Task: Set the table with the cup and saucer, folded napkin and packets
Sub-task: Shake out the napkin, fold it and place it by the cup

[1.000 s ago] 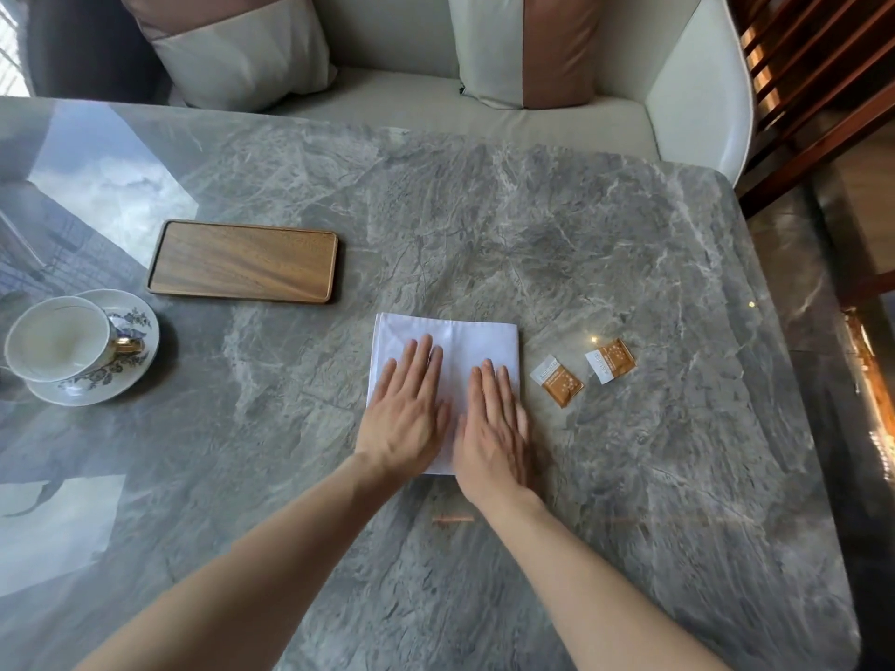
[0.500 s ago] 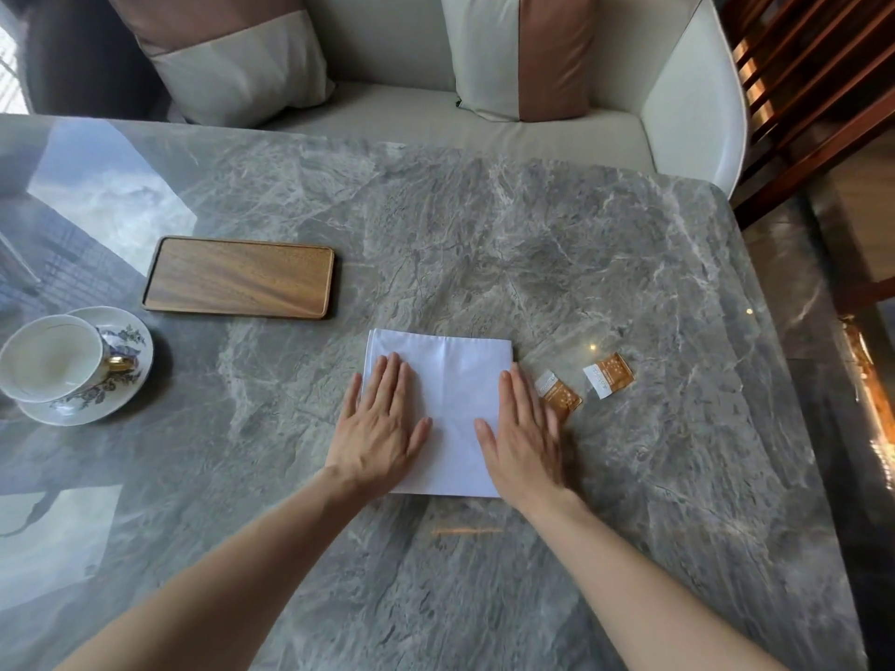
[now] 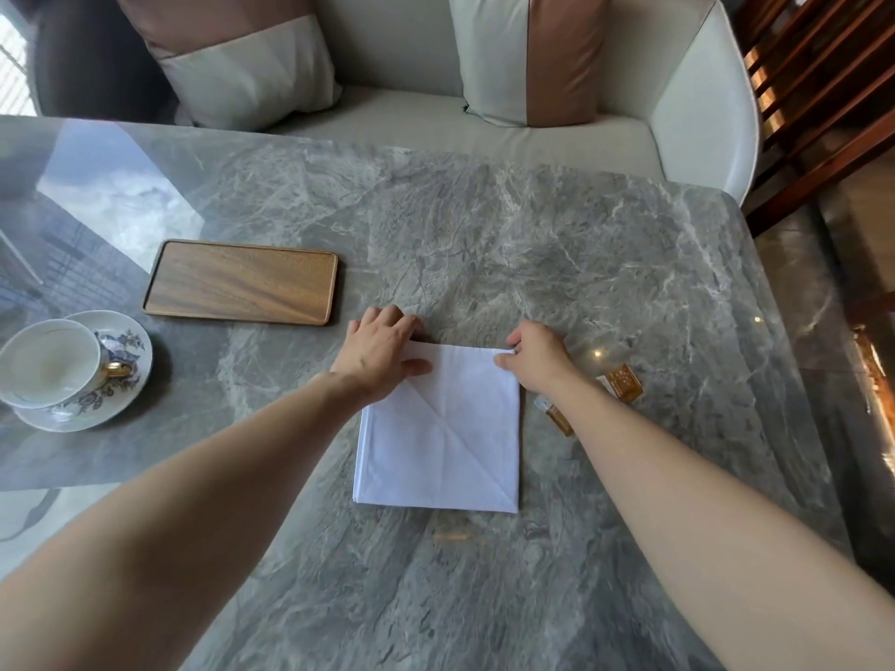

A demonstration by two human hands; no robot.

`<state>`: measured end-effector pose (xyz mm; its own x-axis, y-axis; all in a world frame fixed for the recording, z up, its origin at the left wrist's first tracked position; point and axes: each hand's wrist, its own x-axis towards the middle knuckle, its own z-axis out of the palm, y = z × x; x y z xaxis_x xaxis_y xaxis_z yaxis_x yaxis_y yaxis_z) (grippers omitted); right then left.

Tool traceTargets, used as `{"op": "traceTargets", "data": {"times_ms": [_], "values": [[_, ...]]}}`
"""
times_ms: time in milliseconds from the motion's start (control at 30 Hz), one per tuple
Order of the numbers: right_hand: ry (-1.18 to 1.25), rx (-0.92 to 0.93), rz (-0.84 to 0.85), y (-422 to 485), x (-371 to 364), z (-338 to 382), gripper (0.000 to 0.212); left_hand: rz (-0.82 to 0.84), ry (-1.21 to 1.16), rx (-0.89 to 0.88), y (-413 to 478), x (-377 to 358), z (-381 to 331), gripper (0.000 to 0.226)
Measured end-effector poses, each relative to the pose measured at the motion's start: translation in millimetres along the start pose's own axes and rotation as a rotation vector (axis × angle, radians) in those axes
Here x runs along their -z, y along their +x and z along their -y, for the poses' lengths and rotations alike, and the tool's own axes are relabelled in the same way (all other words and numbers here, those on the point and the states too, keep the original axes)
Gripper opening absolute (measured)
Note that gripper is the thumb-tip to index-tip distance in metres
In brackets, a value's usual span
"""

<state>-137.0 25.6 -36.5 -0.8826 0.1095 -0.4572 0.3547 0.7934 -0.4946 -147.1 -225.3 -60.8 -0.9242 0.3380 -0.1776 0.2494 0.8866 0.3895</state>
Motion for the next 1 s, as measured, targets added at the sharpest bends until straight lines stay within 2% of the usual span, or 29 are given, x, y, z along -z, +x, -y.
{"op": "traceTargets", "data": {"times_ms": [100, 267, 433, 500, 667, 767, 1000], "values": [[0.05, 0.106, 0.0, -6.2, 3.9, -1.0, 0.007, 0.039, -0.034, 0.001, 5.5, 4.2, 2.0, 0.051], [0.123, 0.28, -0.025, -26.7, 16.1, 2.1, 0.01, 0.185, -0.172, 0.006, 15.7, 24.1, 7.7, 0.039], [0.201, 0.321, -0.029, -42.6, 22.1, 0.3, 0.013, 0.297, -0.174, -0.045, 7.2, 46.6, 13.5, 0.045], [0.201, 0.33, -0.039, -47.0, 22.3, -2.2, 0.011, 0.275, -0.254, -0.064, -2.5, 54.5, 16.2, 0.048], [0.206, 0.343, -0.074, -59.9, 22.8, -10.9, 0.012, 0.085, -0.314, -0.148, -33.2, 62.5, 20.5, 0.018], [0.195, 0.369, -0.086, -71.6, 21.1, -20.8, 0.018, -0.045, -0.313, -0.195, -57.9, 62.6, 17.8, 0.01], [0.119, 0.452, -0.111, -110.5, 2.8, -46.4, 0.017, -0.138, -0.263, -0.336, -115.4, 45.9, 5.1, 0.025]]}}
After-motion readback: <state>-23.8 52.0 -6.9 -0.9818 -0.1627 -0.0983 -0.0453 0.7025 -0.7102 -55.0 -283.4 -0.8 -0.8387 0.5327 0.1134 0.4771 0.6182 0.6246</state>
